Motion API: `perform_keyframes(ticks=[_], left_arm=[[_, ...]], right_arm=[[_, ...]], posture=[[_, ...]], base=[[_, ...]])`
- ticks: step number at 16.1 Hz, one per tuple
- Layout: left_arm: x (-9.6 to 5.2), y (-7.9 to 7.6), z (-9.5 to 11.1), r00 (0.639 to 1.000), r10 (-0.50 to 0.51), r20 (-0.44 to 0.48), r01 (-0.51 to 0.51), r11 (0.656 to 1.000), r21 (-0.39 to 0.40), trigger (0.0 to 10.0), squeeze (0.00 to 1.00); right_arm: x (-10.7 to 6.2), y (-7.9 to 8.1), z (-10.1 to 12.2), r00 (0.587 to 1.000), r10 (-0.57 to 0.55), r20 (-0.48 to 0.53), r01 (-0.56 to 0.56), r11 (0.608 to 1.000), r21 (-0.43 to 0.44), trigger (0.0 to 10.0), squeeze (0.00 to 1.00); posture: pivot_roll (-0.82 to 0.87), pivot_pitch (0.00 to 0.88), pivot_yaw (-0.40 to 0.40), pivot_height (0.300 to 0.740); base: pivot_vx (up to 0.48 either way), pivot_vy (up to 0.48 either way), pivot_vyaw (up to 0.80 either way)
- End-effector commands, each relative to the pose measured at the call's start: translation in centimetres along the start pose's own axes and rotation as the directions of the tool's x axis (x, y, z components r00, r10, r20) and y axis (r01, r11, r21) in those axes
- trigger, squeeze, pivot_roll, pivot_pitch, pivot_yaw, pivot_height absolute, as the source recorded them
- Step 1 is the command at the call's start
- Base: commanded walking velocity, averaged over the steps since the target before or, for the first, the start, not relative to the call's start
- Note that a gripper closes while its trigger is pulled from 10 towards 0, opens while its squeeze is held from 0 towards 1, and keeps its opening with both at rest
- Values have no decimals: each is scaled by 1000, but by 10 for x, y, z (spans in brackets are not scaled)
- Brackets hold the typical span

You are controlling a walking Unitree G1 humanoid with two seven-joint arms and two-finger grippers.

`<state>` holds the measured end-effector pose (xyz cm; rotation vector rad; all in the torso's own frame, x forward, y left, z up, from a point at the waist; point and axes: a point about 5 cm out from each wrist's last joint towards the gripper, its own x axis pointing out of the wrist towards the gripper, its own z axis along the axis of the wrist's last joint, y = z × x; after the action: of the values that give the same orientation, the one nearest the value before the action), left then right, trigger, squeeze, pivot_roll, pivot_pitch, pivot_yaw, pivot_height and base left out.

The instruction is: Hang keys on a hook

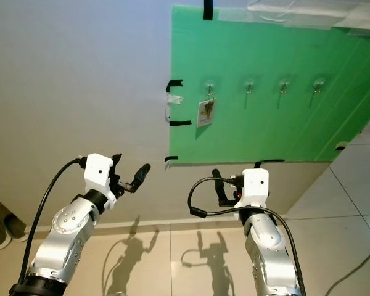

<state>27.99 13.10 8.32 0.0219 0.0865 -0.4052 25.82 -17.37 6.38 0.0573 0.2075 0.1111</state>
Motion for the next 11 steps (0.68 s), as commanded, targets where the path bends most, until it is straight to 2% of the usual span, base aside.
perform_keyframes(ticks=[1,6,8,11], left_arm=[[-1,-1,-5,1000,0,-21,0,1000,3,10000,0],[-5,-3,-9,999,-15,-39,15,1000,6,10000,0],[-11,-6,-15,994,-65,-83,68,997,25,10000,0],[-10,-6,-17,993,-68,-91,70,997,17,10000,0]], right_arm=[[0,-2,-1,1000,-2,-2,2,1000,-14,10000,0],[-5,-3,-3,1000,-2,-8,2,1000,-16,10000,0],[-10,-4,-7,1000,-1,-20,1,1000,-17,10000,0],[-11,-4,-10,999,-6,-31,5,1000,-15,10000,0]], posture=[[-61,0,-5,740],[-60,0,-6,740],[-63,0,-6,740],[-60,0,-8,740]], base=[[0,0,0],[0,0,0],[0,0,0],[0,0,0]])
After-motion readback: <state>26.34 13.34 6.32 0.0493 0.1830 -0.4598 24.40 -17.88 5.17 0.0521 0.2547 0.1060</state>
